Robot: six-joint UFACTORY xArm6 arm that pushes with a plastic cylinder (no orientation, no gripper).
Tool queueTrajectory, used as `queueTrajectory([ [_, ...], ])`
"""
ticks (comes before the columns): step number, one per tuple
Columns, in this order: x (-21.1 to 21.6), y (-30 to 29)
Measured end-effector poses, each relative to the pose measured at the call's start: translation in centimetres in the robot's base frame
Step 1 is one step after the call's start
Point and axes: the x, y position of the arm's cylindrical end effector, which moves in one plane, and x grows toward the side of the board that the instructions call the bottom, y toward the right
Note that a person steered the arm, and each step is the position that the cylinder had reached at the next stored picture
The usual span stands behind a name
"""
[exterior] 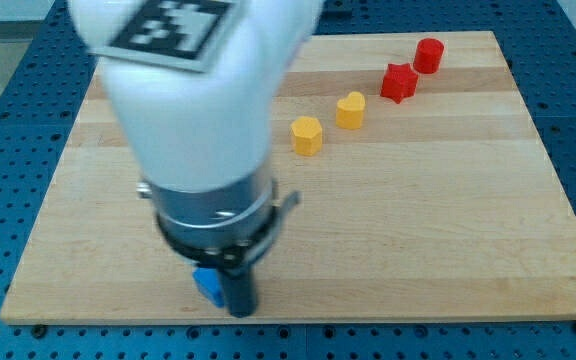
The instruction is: Move blue cube towards bottom left of the board
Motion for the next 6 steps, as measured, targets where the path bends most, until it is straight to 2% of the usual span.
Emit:
queueTrajectory([
  [2,-0.9,4.0],
  [6,-3.7,-9.9],
])
